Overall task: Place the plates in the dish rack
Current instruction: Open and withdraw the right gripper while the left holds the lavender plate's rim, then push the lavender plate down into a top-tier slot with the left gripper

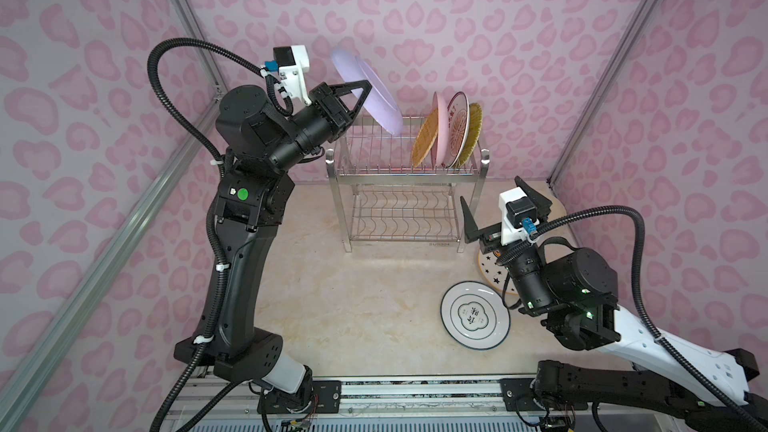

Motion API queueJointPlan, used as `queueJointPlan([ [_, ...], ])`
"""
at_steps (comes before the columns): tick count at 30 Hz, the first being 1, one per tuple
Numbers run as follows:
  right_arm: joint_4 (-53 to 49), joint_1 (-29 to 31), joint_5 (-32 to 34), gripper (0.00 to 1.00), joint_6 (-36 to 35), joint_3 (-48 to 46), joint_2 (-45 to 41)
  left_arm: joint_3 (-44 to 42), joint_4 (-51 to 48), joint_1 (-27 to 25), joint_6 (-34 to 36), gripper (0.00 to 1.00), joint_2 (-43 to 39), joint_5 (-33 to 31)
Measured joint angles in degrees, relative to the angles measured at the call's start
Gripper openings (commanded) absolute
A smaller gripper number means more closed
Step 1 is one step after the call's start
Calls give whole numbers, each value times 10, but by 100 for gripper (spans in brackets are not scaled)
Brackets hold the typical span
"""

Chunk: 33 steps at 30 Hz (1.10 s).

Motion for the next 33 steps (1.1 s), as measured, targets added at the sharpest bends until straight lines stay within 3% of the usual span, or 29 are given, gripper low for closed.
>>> queueJointPlan([
  [4, -83, -1, 5, 100, 90, -44, -61, 75, -50, 8, 60, 4, 72, 75],
  [15, -200, -1, -3, 100, 207, -104, -129, 83, -115, 11, 209, 4, 121, 170],
  [23, -237, -1, -18, 100, 247, -115, -123, 83, -153, 11, 319, 4, 132, 167],
  [33, -256, -2, -31, 100, 275, -130, -104, 75, -152, 5, 347, 4, 161, 138],
])
